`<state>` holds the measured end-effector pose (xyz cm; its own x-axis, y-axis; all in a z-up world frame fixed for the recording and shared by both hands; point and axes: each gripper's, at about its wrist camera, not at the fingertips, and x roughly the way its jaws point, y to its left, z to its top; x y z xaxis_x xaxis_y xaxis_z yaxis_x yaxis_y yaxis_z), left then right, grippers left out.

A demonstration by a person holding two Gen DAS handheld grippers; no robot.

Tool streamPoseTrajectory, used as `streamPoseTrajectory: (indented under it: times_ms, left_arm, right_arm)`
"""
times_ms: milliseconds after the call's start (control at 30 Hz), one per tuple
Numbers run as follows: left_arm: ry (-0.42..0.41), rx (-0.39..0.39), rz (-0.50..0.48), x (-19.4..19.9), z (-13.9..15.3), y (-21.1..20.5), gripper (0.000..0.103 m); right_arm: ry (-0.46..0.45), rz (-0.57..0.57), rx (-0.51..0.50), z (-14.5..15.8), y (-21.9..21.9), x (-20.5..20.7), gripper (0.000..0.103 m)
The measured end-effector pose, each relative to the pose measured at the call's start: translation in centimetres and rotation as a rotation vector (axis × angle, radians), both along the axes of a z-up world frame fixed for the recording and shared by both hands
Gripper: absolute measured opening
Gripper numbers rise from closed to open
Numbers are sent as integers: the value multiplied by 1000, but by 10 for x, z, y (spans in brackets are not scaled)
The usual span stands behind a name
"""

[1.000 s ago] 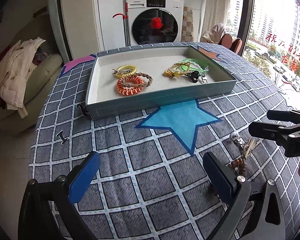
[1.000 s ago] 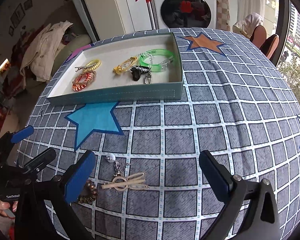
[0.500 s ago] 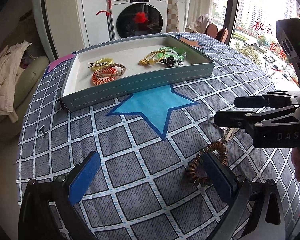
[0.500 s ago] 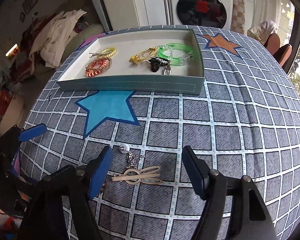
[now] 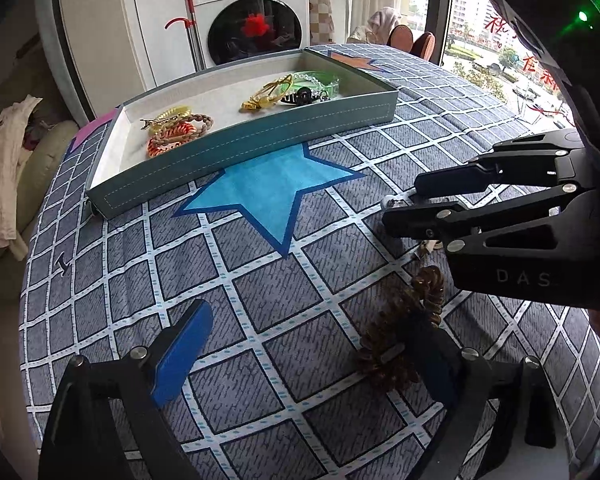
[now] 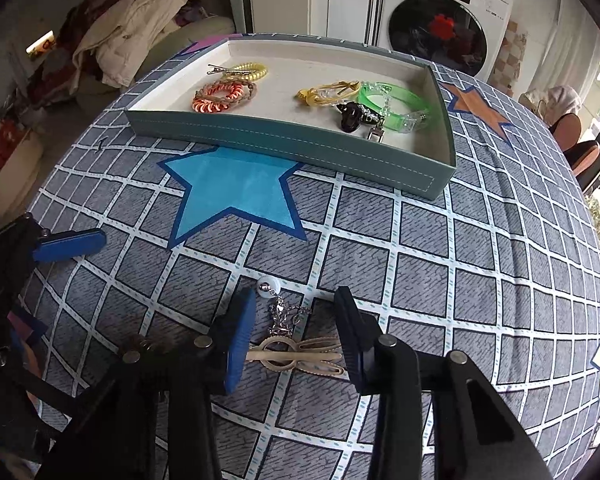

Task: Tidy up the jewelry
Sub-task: 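Grasp wooden bead bracelet with left tool while right tool grasps silver ball charm, then carry both held items into the tray and open both tools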

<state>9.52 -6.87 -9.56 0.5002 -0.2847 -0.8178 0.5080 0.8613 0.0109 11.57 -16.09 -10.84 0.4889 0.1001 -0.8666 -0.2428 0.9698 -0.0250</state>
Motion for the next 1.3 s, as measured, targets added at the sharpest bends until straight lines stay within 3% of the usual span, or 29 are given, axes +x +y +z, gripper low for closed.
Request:
streamPoseTrajectory:
  times_ms: [67,233,300,333,367,400,533,1000,1300]
  left_arm:
    - [-2,-3,-13,-2,1,-2,103]
    - [6,-16,-51,-7,4,-8,88]
    - [12,-28,-60,-8,5,-9,77]
    - [8,-29,-66,-8,6,-10,73]
    - [9,-34,-73,-9,7,-11,62]
    - [9,-37,-76,-9,7,-11,52]
    - [13,-46,-69,-7,8,-8,32]
    - [60,-137,24,6,12,21,31]
    - [50,-173,95,21,21,41,31]
  right_arm:
    - [0,7,0,0,1,0,36]
    - [-1,18,3,0,5,0,27]
    - [-1,18,7,0,5,0,22]
    - [-1,15,9,0,6,0,15]
    - [-1,13,12,0,7,0,13]
    - [-2,11,14,0,7,0,12]
    - [-5,-10,37,0,4,0,11]
    - [-39,-151,274,22,-41,0,11]
    - [-70,-172,308,35,-46,3,11]
